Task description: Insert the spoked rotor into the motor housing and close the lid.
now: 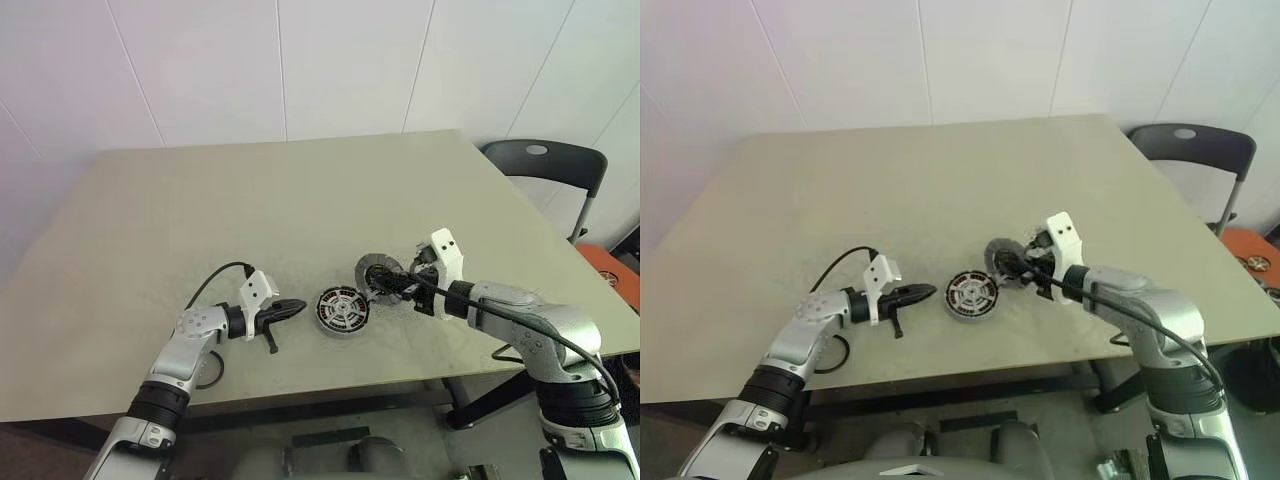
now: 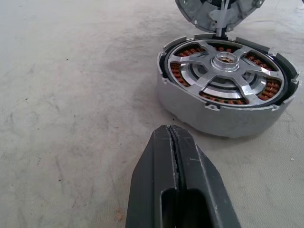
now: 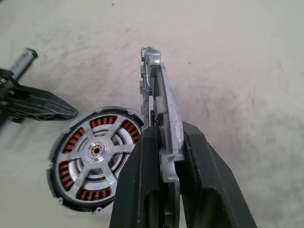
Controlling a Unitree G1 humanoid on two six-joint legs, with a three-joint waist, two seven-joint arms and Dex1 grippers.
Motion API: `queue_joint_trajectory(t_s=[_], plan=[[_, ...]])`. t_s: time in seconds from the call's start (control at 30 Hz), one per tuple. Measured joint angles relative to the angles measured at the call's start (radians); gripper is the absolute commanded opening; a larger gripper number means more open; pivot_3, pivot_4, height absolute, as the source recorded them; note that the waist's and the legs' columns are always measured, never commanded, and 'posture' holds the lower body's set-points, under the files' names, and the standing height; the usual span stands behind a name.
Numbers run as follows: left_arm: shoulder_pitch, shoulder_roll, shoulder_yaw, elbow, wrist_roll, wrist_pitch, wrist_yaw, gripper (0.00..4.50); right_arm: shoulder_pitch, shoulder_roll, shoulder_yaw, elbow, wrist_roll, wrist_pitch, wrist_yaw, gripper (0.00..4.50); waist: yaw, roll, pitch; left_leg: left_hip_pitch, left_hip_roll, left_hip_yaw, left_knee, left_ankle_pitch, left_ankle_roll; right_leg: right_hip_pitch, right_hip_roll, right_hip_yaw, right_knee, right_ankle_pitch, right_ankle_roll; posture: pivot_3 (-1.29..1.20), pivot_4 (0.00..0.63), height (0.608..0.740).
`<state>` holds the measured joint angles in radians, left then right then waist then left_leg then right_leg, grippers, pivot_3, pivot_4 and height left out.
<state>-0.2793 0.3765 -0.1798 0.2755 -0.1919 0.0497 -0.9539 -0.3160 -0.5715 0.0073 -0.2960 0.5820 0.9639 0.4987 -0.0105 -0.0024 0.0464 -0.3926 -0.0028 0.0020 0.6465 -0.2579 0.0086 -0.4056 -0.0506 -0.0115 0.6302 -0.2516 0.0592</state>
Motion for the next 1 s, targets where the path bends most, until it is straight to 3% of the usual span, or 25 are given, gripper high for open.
queue_joint_trajectory(t_s=[0.57, 0.9, 1.0], plan=[[0.0, 0.005, 0.0, 0.009, 0.012, -0.001, 0.002, 0.0, -0.028, -0.075, 0.149, -0.005, -0.285, -0.305, 0.1, 0.16, 0.003, 0.0, 0.0, 0.0, 0.0, 0.0, 0.0, 0.0, 0.0, 0.0, 0.0, 0.0, 0.0, 0.001, -0.002, 0.0, 0.0, 0.74], [0.0, 0.004, 0.0, 0.009, 0.018, -0.001, 0.003, 0.0, -0.043, -0.075, 0.156, 0.019, -0.323, -0.318, 0.144, 0.16, 0.003, 0.0, 0.0, 0.0, 0.0, 0.0, 0.001, 0.0, 0.0, 0.0, 0.0, 0.0, 0.0, 0.002, -0.002, 0.0, 0.0, 0.74], [0.0, 0.004, -0.001, 0.009, 0.02, -0.001, 0.004, 0.0, -0.044, -0.075, 0.162, 0.032, -0.332, -0.316, 0.157, 1.11, 0.003, 0.0, 0.0, 0.0, 0.0, 0.0, 0.001, 0.0, 0.0, 0.0, 0.0, 0.0, 0.0, 0.002, -0.002, 0.0, 0.0, 0.74]])
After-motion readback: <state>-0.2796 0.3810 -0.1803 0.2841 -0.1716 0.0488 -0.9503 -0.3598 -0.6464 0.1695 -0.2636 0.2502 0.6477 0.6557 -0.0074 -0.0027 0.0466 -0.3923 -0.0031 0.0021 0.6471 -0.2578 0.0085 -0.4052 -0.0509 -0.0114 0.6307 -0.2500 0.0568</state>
